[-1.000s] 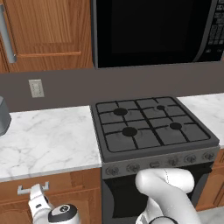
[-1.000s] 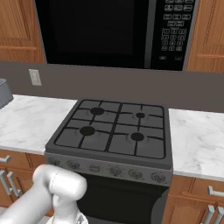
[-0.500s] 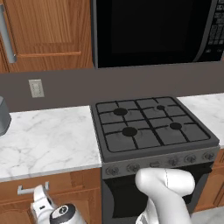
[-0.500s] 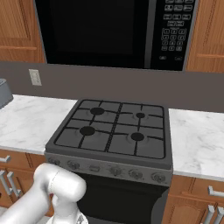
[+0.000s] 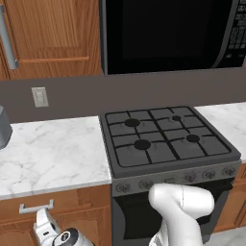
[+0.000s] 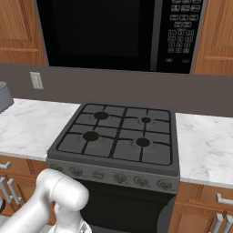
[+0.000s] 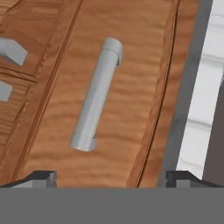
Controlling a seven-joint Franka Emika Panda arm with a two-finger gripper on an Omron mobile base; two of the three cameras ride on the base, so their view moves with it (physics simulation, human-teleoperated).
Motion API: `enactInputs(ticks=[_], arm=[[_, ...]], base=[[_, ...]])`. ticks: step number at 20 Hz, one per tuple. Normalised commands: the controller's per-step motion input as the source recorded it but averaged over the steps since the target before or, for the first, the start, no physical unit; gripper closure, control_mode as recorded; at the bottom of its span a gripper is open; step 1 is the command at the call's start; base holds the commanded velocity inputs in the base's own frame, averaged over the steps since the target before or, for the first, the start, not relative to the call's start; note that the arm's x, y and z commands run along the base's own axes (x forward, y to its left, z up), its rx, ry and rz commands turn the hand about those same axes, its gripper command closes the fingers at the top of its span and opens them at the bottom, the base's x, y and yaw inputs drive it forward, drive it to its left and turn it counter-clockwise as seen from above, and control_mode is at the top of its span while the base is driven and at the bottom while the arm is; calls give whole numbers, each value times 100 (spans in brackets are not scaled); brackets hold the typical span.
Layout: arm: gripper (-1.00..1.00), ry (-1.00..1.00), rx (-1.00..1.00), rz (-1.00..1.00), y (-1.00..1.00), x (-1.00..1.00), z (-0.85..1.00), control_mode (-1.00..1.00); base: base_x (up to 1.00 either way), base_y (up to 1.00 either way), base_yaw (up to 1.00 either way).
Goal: Take the pizza cutter from the drawer on the left and place it on the dining counter for cutting.
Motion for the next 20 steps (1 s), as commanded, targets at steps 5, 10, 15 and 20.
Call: enactInputs(ticks=[5,10,15,20], arm=[[-100,-3,0,0,23,30,-15,-100],[-100,-2,0,0,21,36,-19,-100],[-100,-3,0,0,19,34,-27,-100],[-100,-5,0,0,22,32,-35,-100]], base=[[0,0,0],[0,0,0],[0,0,0],[0,0,0]])
